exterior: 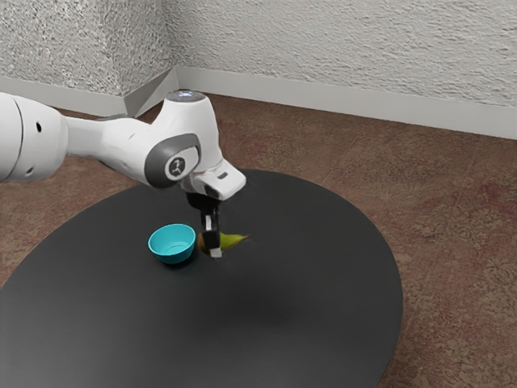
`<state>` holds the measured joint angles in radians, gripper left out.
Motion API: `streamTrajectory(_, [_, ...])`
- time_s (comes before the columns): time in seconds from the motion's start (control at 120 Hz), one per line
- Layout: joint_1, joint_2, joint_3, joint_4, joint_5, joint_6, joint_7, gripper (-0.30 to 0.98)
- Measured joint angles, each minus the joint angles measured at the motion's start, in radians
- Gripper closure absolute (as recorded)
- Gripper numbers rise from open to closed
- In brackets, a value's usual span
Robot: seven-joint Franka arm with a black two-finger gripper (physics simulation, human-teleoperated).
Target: Place the pear in the bowl.
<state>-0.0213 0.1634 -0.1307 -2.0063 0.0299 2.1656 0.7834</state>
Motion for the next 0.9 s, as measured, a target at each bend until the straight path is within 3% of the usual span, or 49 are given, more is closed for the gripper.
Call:
streamTrajectory(0.158, [0.074,-0.002,0.073,0.046,0.004,-0.019,0.032,0.44])
streamTrajectory(0.283, [0.092,0.069,0.112,0.106,0.005,-0.026,0.063,0.44])
streamTrajectory(0.667, [0.17,0.263,0.121,0.221,0.005,-0.032,0.137,0.43])
streamTrajectory(0.9, [0.175,0.263,0.121,0.222,-0.005,-0.039,0.172,0.15])
